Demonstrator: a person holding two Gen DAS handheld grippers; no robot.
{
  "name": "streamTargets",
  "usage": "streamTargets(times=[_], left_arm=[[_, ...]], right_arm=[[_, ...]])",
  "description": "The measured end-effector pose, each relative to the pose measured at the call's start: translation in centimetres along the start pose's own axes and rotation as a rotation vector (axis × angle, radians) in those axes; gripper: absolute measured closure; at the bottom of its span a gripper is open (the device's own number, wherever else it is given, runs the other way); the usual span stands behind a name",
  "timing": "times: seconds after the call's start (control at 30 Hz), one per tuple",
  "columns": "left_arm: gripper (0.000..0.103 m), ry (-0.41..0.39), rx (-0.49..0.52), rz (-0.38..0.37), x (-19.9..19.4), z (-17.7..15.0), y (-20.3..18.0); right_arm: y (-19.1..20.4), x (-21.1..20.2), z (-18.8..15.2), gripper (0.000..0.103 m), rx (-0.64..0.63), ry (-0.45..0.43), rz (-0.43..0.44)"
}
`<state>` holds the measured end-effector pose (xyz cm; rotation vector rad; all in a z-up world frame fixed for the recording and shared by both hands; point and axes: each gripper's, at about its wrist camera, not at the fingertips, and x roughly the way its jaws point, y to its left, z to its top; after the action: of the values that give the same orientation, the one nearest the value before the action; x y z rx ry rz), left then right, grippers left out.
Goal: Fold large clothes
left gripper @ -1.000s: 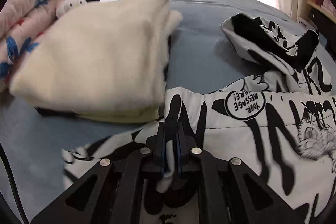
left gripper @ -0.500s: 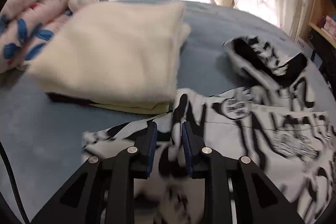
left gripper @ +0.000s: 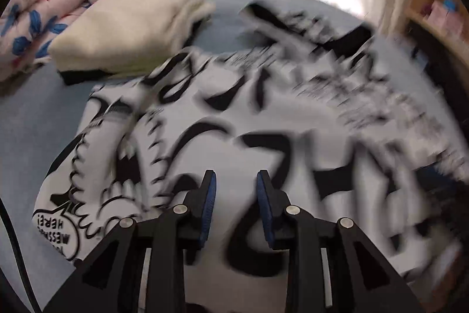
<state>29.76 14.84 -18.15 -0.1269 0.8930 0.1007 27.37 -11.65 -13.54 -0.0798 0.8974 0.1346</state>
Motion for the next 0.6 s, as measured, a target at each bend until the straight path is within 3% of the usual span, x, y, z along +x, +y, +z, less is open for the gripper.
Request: streamTargets(times=[0.03, 0.17, 0.23, 0.27, 0.33, 0.37, 0.47, 0.6], left_arm=[[0.076, -0.007, -0.001, 0.011, 0.1, -0.2, 0.9], [0.076, -0.03, -0.038, 0.111, 0.0, 0.1, 5.0], [0.076, -0.03, -0.065, 0.086, 0.0, 0.1, 7.3], [0.078, -0.033, -0.068, 0.061, -0.2, 0.0, 8.1], [0.084, -0.043, -0.052, 0.055, -0.6, 0.0, 8.9], [0.084, -0.05, -0.05, 0.044, -0.8, -0.2, 9.2], [0.084, -0.082, -0.08, -0.002, -1.3, -0.8, 10.2], [0.084, -0.102, -0.092, -0.01, -1.3, -1.0, 10.4]], right_arm=[[-1.5, -0.1, -0.2, 0.05, 0.017, -0.011, -0.003], [-7.7, -0.2, -1.2, 0.05, 0.059, -0.011, -0.24], [-12.4, -0.1, -2.2, 0.05, 0.128, 0.009, -0.32], [-14.3, -0.4, -2.8, 0.053, 0.168, 0.006, -0.329], [-17.7, -1.3, -3.9, 0.091, 0.233, -0.003, -0.337], [-18.8, -1.8, -4.3, 0.099, 0.266, -0.009, -0.325], [-20.8, -2.6, -5.4, 0.103, 0.356, -0.025, -0.291], [-20.9, -2.3, -5.5, 0.103, 0.373, -0.024, -0.303]])
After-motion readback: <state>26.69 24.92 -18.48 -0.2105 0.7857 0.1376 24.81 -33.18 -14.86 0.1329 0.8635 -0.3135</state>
